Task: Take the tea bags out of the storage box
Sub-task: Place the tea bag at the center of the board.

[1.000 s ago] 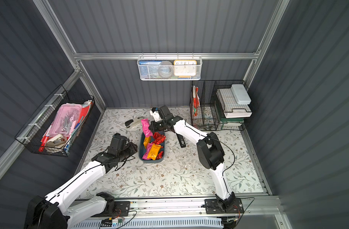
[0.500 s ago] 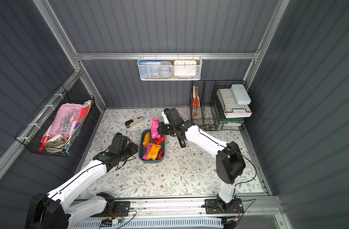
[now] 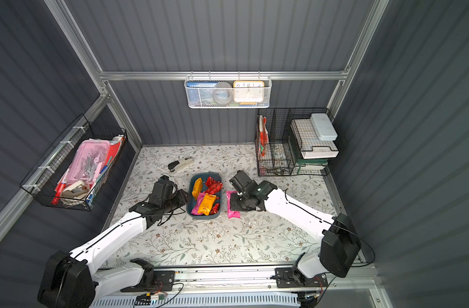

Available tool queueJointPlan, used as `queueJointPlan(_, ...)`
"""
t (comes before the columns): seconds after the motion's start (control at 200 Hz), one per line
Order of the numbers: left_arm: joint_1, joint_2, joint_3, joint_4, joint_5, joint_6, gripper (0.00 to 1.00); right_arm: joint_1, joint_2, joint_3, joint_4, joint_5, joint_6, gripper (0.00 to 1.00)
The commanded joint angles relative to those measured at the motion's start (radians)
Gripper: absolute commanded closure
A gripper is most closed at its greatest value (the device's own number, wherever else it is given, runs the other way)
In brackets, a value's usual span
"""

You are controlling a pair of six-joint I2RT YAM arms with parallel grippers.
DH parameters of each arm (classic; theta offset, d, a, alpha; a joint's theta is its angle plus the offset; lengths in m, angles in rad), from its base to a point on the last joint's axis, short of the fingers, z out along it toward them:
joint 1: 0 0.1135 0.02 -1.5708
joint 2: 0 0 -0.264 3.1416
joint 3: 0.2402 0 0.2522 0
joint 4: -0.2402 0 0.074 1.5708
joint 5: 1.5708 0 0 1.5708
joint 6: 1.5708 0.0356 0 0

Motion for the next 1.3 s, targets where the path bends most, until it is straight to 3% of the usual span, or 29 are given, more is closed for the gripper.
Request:
queueJointPlan(0.0,0.001,-0.007,-0.018,0.014,0.017,0.011,0.54,0.025,0.019,-0.05,-0.084,0.035,0.028,1.0)
queueJointPlan(0.3,0.001,-0.03,-0.042,0.019,0.063,0.029,0.5,0.06,0.155,-0.078,0.012,0.007,0.051,1.0)
queueJointPlan(0.36,0.001,-0.031,-0.049,0.014,0.069,0.032,0.49,0.063,0.177,-0.078,0.023,0.01,0.052,0.92)
queueJointPlan(0.635,0.003,-0.037,-0.081,0.029,0.101,0.037,0.45,0.066,0.213,-0.07,0.019,0.025,0.032,0.78)
queueJointPlan(0.775,0.015,-0.035,-0.078,0.042,0.127,0.053,0.44,0.066,0.182,-0.061,0.013,0.033,0.026,0.76)
queueJointPlan(1.03,0.07,0.004,-0.043,0.074,0.297,0.17,0.44,0.065,0.094,-0.006,0.077,0.044,0.058,0.63)
queueJointPlan(1.105,0.07,0.025,0.005,0.056,0.344,0.273,0.45,0.065,0.092,0.014,0.086,0.045,0.073,0.63)
queueJointPlan(1.295,0.069,0.127,0.133,-0.04,0.435,0.378,0.45,0.063,0.078,0.017,0.094,0.058,0.1,0.63)
